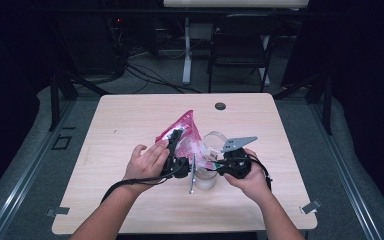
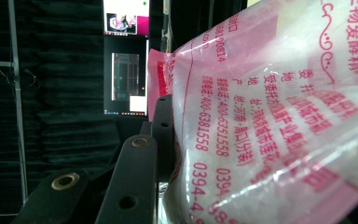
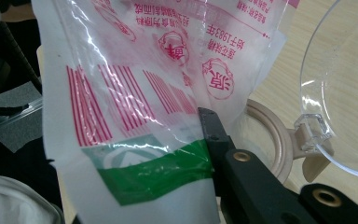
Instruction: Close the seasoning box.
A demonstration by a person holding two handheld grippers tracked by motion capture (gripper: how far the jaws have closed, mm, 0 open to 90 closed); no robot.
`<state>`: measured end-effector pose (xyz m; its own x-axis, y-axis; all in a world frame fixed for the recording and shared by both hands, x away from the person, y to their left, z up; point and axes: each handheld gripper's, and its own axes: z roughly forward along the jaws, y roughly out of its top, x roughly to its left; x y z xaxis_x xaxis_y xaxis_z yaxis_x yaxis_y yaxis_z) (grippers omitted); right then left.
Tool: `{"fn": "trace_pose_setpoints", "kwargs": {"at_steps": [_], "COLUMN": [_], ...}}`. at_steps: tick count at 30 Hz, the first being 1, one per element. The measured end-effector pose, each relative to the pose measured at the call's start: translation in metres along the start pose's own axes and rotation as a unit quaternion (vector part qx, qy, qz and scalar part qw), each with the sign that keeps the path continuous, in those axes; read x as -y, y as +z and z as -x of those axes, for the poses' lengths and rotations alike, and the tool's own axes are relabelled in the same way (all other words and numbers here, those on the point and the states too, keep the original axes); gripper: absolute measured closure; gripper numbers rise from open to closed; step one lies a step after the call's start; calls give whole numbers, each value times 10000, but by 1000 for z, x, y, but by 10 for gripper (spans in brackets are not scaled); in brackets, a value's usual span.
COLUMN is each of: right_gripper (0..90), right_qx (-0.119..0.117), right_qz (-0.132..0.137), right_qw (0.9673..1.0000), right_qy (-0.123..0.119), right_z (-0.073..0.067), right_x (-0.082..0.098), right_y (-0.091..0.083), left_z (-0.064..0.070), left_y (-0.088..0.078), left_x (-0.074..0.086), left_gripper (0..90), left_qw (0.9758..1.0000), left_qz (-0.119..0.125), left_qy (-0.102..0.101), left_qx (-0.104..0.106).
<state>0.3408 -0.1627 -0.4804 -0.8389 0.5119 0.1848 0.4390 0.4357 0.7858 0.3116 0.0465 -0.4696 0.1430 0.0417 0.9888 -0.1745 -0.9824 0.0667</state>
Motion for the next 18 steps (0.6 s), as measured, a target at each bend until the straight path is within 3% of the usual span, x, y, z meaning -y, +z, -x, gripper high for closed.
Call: {"fn": "trace_pose_setpoints", "kwargs": {"at_steps": [18], "right_gripper": [900], "right_qx": [13], "right_qz": [-107], "right_qw": [9999], "right_qy": [-9], "right_z": [0], "right_x": [1], "right_y": [6], "left_z": [-3], "left_y": [-3], "left_x": [-3], "left_gripper": [731], "left_qw": [10000], "left_qz": [-15], "left_qy": [65], "left_qx": [-9]}}
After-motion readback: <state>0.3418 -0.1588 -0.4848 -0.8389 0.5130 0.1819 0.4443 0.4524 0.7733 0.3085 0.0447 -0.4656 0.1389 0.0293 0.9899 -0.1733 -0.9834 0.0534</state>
